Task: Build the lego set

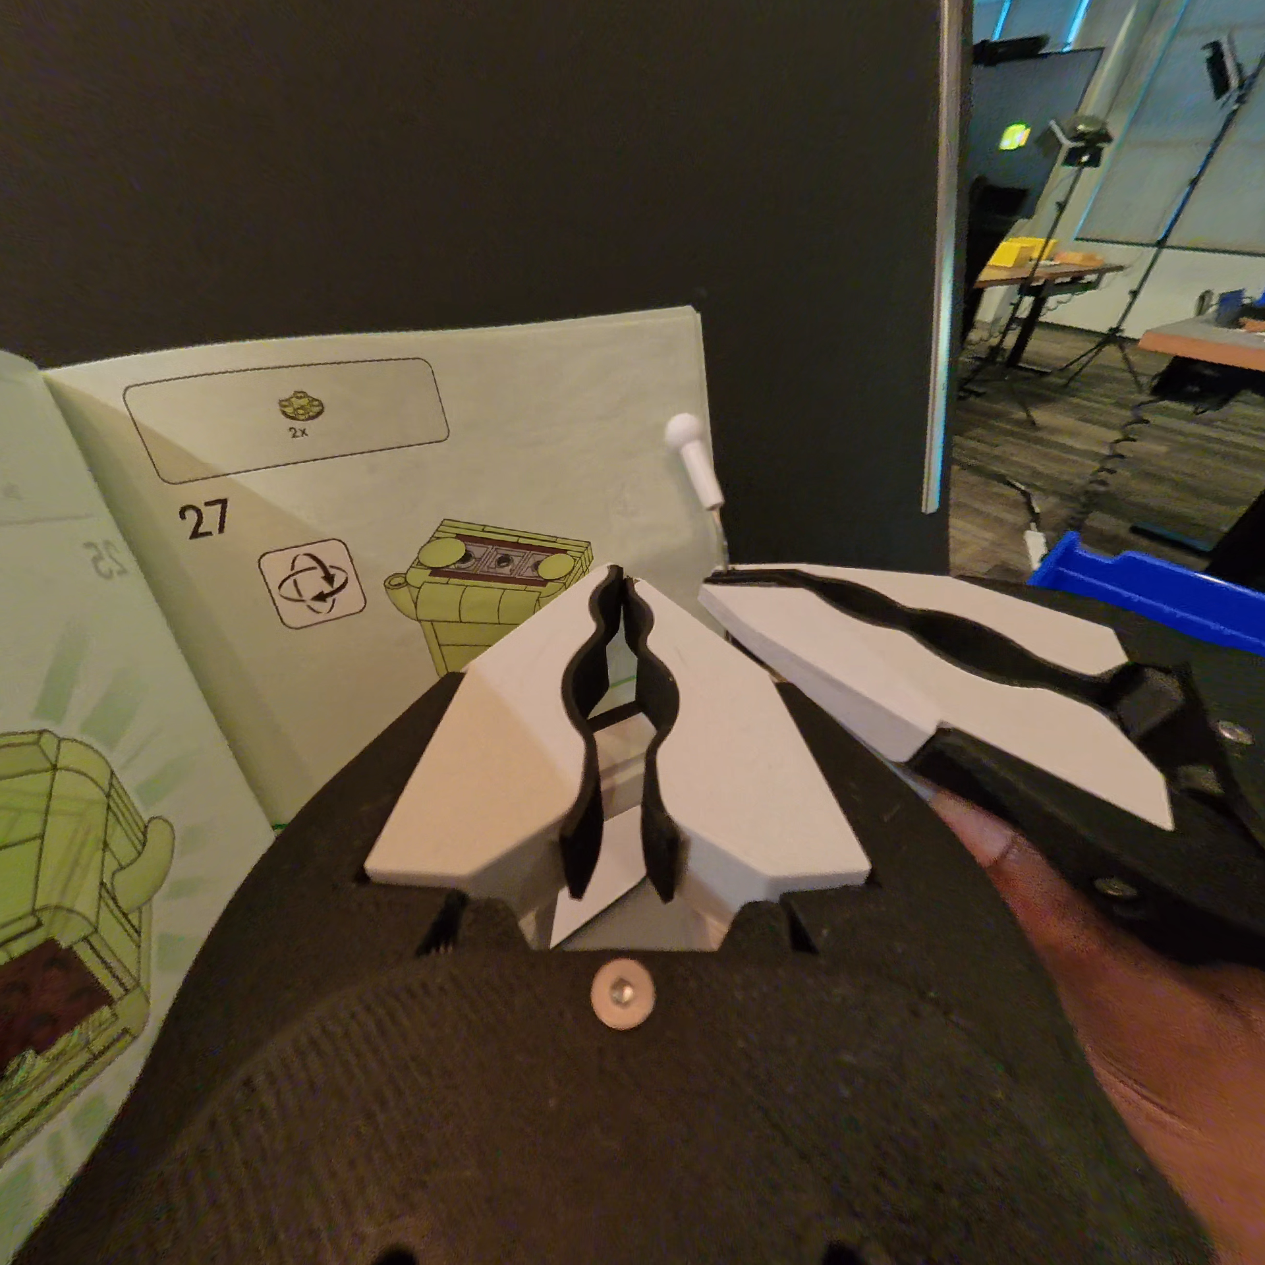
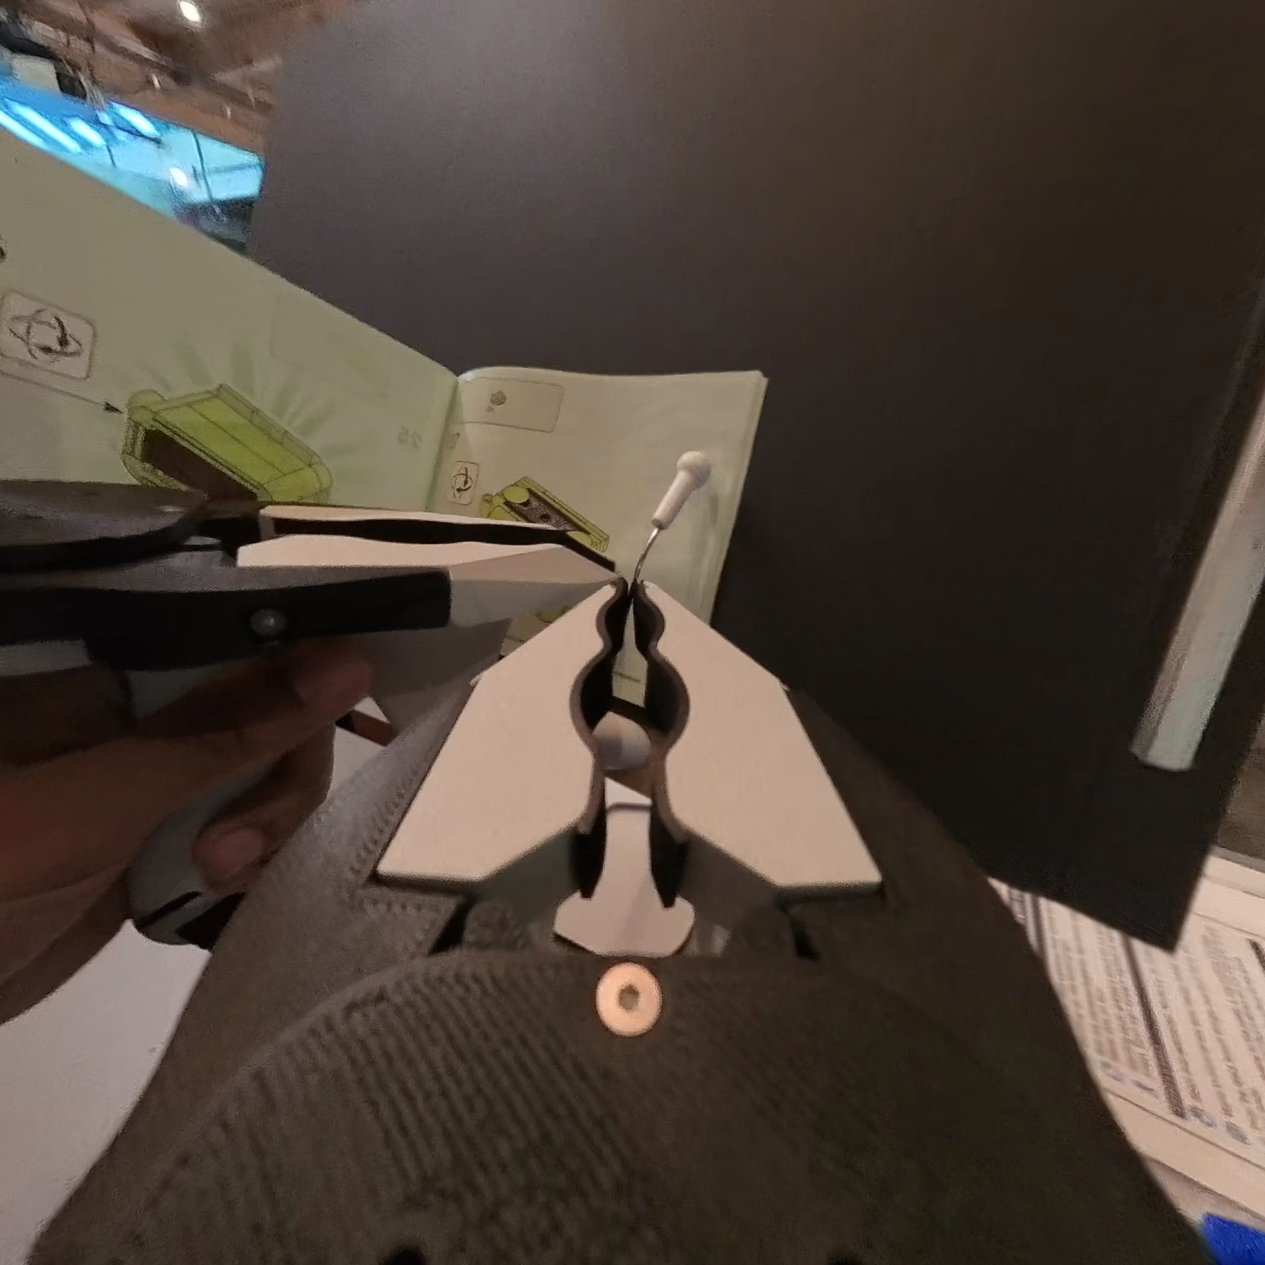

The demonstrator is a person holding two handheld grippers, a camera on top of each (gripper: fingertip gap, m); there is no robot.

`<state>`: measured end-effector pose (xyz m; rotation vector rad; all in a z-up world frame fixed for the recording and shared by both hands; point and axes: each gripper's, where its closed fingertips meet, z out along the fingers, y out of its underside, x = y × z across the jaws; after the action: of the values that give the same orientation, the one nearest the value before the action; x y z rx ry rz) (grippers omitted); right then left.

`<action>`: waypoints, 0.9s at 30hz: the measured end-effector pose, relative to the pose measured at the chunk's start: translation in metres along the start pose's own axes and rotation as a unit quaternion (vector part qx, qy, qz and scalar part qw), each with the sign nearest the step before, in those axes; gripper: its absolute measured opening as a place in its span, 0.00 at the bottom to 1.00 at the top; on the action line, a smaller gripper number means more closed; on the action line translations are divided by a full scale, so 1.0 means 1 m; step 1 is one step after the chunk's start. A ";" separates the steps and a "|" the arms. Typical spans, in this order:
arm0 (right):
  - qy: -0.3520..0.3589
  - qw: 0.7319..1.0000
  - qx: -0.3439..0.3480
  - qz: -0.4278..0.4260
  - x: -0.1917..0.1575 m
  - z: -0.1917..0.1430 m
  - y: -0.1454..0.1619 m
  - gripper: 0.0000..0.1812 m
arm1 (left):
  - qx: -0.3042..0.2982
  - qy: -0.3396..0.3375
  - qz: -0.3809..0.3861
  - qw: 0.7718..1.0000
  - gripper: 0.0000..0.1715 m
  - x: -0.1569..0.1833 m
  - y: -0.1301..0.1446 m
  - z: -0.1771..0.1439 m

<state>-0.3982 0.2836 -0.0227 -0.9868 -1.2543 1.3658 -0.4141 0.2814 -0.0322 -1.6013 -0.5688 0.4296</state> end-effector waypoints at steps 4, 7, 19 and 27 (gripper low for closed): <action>0.010 1.000 -0.006 0.008 -0.001 0.004 0.001 0.00 | -0.014 0.050 -0.020 0.998 0.00 0.008 0.003 0.001; 0.003 0.999 0.029 0.045 0.001 -0.001 -0.010 0.05 | 0.000 0.070 -0.030 0.997 0.00 0.010 -0.008 -0.008; -0.148 0.988 0.047 0.000 -0.075 -0.008 -0.098 0.14 | 0.198 -0.043 -0.012 0.979 0.00 -0.092 -0.142 -0.176; -0.424 0.870 -0.157 -0.196 -0.164 0.050 -0.097 0.28 | 0.048 0.104 -0.263 0.958 0.27 -0.139 -0.056 -0.145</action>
<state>-0.4047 0.1101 0.0702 -0.2496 -2.2481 1.3140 -0.4478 0.0858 0.0321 -1.3164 -0.7686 -0.1073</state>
